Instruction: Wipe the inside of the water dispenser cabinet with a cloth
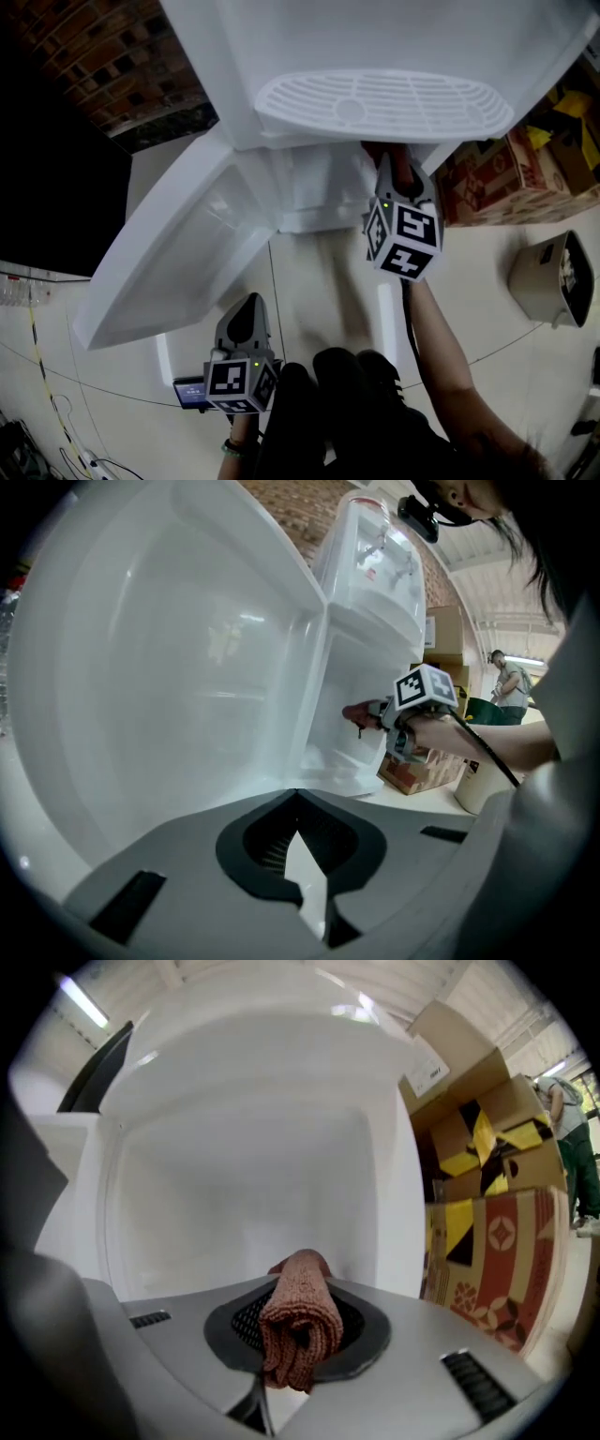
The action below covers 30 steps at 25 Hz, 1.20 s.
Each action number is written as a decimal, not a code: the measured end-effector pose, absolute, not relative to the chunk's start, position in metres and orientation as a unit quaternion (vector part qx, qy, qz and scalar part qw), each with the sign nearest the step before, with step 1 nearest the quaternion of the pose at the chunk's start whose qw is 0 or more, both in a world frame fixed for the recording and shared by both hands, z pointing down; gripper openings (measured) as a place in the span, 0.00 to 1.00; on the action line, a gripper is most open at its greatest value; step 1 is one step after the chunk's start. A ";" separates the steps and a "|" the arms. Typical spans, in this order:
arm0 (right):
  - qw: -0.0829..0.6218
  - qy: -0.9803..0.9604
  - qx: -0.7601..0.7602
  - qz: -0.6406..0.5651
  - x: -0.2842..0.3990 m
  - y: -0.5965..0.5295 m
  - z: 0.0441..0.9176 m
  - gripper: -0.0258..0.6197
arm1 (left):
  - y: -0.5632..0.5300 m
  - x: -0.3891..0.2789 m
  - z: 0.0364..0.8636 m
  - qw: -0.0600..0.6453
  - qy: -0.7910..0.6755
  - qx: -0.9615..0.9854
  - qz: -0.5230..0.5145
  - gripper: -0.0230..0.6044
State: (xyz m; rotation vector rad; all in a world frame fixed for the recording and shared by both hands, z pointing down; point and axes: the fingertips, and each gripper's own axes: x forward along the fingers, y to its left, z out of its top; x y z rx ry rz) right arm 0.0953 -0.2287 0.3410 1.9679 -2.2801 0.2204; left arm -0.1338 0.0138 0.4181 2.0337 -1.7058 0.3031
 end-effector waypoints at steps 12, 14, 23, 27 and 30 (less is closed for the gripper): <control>0.045 -0.734 0.678 0.001 0.128 -0.198 0.301 0.16 | 0.014 -0.128 0.419 0.233 -0.617 0.743 0.113 0.01; 0.077 -0.728 0.681 0.029 0.133 -0.201 0.336 0.16 | 0.014 -0.127 0.419 0.233 -0.615 0.744 0.113 0.01; 0.203 -0.709 0.662 0.130 0.144 -0.197 0.460 0.16 | 0.015 -0.132 0.420 0.234 -0.618 0.742 0.115 0.01; 0.192 -0.731 0.645 0.114 0.128 -0.206 0.446 0.16 | 0.016 -0.133 0.421 0.235 -0.618 0.741 0.116 0.01; 0.151 -0.778 0.606 0.076 0.090 -0.225 0.408 0.16 | 0.017 -0.134 0.422 0.236 -0.619 0.740 0.117 0.01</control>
